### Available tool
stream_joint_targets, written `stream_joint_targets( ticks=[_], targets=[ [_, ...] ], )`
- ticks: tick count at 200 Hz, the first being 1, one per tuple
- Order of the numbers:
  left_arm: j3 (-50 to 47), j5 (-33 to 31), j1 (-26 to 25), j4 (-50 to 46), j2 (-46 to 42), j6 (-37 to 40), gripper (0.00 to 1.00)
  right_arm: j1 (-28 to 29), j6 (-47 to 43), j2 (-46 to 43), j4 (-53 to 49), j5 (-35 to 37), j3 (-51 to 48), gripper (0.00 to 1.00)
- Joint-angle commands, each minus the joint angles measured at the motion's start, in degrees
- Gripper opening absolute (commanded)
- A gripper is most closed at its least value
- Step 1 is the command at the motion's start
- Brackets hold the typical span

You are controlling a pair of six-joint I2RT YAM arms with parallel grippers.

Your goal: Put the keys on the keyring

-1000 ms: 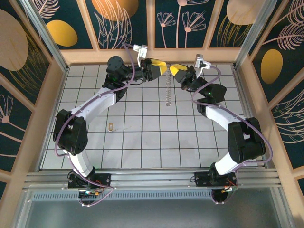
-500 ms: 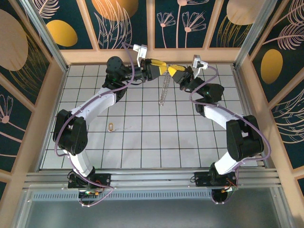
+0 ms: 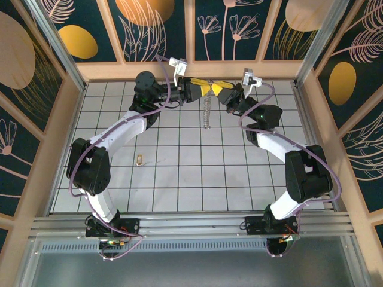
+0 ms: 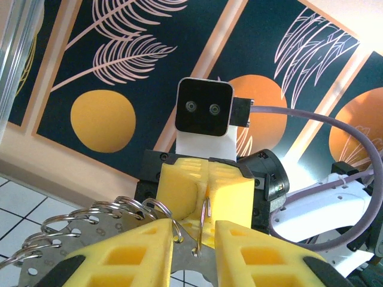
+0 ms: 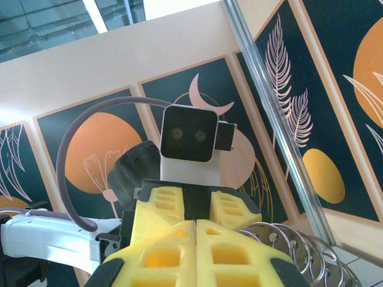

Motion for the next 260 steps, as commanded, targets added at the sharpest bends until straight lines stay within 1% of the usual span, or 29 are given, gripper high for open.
stream_joint_targets(
  ticks=[1, 30, 83, 120, 132, 144, 162, 178, 185, 189, 199, 224, 247, 260],
  targets=[
    [1.0, 1.4, -0.5, 0.1, -0.7, 1.4, 0.25, 0.5, 0.1, 0.0, 2.7, -0.2, 2.1, 0.00],
    [1.8, 1.2, -0.6, 0.0, -0.4, 1.5, 0.28, 0.6, -0.3, -0.1, 2.2, -0.4, 2.0, 0.00],
    [2.1, 0.7, -0.7, 0.1, -0.3, 1.6, 0.27, 0.6, -0.5, -0.1, 1.9, -0.7, 1.6, 0.00],
    [1.9, 0.9, -0.7, 0.0, -0.4, 1.8, 0.20, 0.6, -0.9, -0.5, 1.4, -0.8, 1.2, 0.00],
    [1.7, 0.9, -0.7, 0.0, -0.5, 2.1, 0.13, 0.6, -1.2, -0.6, 0.9, -0.9, 1.2, 0.00],
    [1.5, 1.1, -0.7, 0.0, -0.5, 2.4, 0.00, 0.6, -1.3, -0.6, 0.6, -1.1, 1.2, 0.00],
    [1.1, 0.8, -0.7, -1.5, -1.0, 4.3, 0.00, 0.5, -0.9, -0.8, -0.6, -2.4, 1.7, 0.00],
    [0.3, 0.0, -0.7, -4.4, -2.1, 8.6, 0.00, -0.8, -0.6, -2.8, -2.7, -1.6, 0.5, 0.28],
    [0.0, -0.6, -0.7, -6.5, -2.7, 10.9, 0.00, -1.9, -0.6, -4.3, -4.1, -0.7, -0.7, 0.34],
    [-0.2, -0.9, -0.7, -7.7, -3.0, 12.6, 0.00, -2.4, -0.5, -5.3, -4.7, -0.3, -1.5, 0.37],
    [-0.4, -1.6, -0.7, -10.6, -3.3, 16.2, 0.00, -3.9, -0.6, -7.9, -8.0, 1.3, -3.2, 0.40],
    [-1.1, -4.6, -0.7, -16.8, -5.8, 24.7, 0.00, -6.0, -4.0, -14.5, -21.1, 5.5, -6.7, 0.43],
    [-2.1, -5.7, -0.6, -17.6, -6.1, 28.3, 0.00, -6.1, -8.0, -18.8, -32.2, 7.9, -8.5, 0.44],
    [-2.8, -6.1, -0.7, -17.2, -6.3, 29.4, 0.00, -6.2, -9.3, -20.3, -35.6, 8.1, -9.6, 0.44]
  ],
)
